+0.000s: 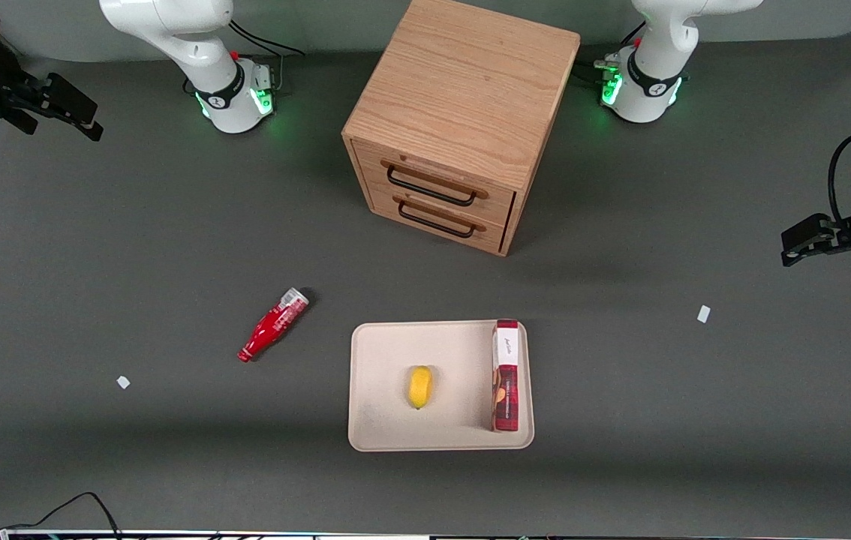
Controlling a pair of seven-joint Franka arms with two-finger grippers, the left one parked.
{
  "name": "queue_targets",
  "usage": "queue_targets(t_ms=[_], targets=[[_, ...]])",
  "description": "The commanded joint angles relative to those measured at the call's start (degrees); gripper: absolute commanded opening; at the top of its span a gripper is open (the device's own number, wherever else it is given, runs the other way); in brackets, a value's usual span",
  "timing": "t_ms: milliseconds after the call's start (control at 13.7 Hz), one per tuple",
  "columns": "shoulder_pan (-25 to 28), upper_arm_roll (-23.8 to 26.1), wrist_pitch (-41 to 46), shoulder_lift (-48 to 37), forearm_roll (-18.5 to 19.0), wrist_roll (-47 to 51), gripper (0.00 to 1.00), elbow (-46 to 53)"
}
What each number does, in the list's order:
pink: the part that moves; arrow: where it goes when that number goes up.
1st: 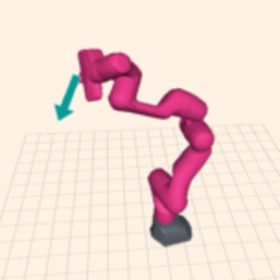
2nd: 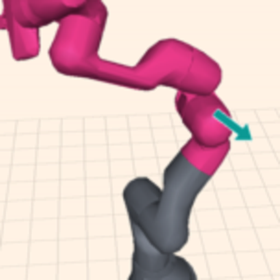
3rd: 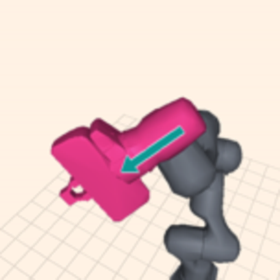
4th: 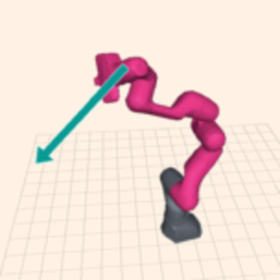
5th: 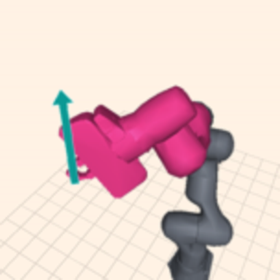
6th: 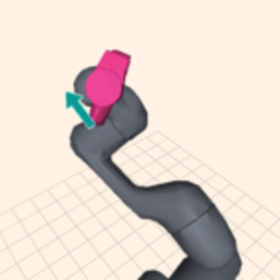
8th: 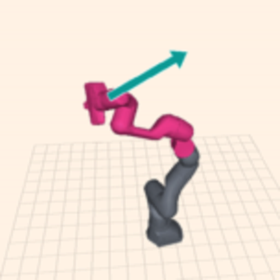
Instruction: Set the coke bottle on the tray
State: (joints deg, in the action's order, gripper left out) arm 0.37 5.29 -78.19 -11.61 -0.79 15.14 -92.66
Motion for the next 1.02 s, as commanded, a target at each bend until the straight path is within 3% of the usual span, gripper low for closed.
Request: queue_targets(t_ms=[0,365,583,948], targets=[[0.0,-1.7,1.6,0.5,-1.5,0.1,1.0,0.7],[0.2,-1.6,3.1,0.9,-1.2,-1.2,1.0,0.6],[0.3,-1.2,3.0,1.6,-3.7,0.1,1.0,0.7],[0.4,5.6,-6.4,8.9,-6.9,19.2,1.0,0.8]])
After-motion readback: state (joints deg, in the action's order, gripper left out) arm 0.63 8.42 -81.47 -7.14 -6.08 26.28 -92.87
